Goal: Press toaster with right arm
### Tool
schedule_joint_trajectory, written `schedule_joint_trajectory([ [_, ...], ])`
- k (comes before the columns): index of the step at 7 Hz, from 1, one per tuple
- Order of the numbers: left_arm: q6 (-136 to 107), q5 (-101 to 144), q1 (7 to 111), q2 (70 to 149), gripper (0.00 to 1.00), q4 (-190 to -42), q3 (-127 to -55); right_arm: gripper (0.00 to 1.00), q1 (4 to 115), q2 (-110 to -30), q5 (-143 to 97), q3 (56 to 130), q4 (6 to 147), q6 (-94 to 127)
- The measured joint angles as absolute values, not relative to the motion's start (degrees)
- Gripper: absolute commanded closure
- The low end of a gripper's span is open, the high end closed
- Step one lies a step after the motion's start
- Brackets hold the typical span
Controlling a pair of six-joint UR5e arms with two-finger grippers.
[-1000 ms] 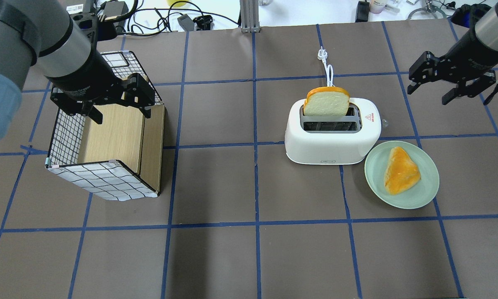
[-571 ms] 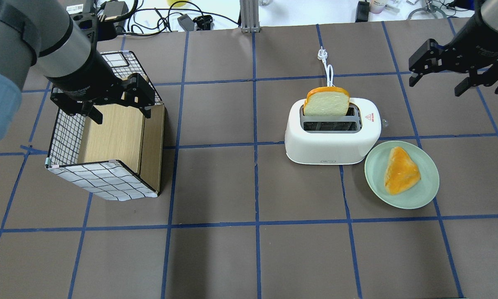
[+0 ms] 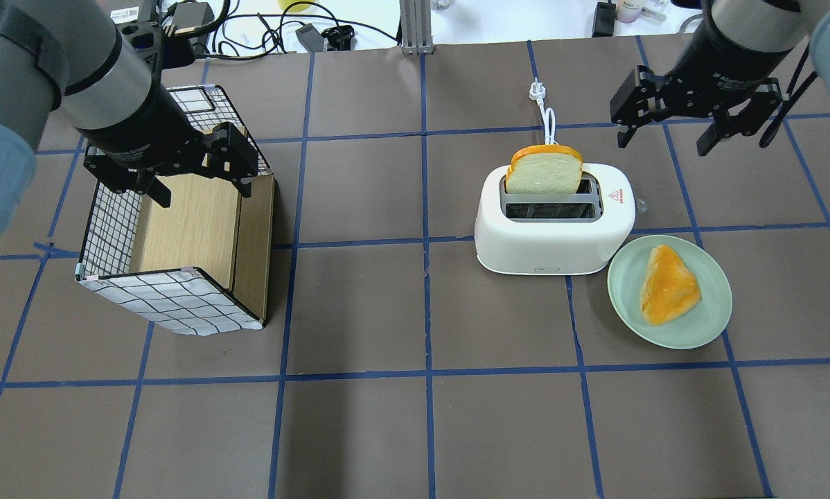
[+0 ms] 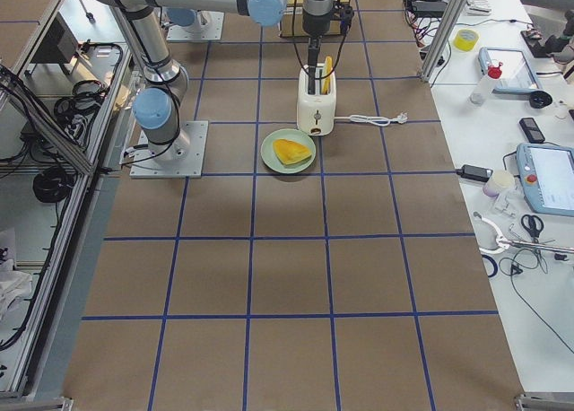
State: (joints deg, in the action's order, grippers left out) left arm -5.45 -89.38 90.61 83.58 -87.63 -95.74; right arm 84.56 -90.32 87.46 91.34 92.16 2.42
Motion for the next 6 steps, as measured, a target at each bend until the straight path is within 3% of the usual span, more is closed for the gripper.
schedule_joint_trajectory([
  [6,-5.4,-89.4,90.6,83.6,0.00,-87.6,-95.8,0.00,87.0,-90.5,88.0,91.2,91.9,3.7],
])
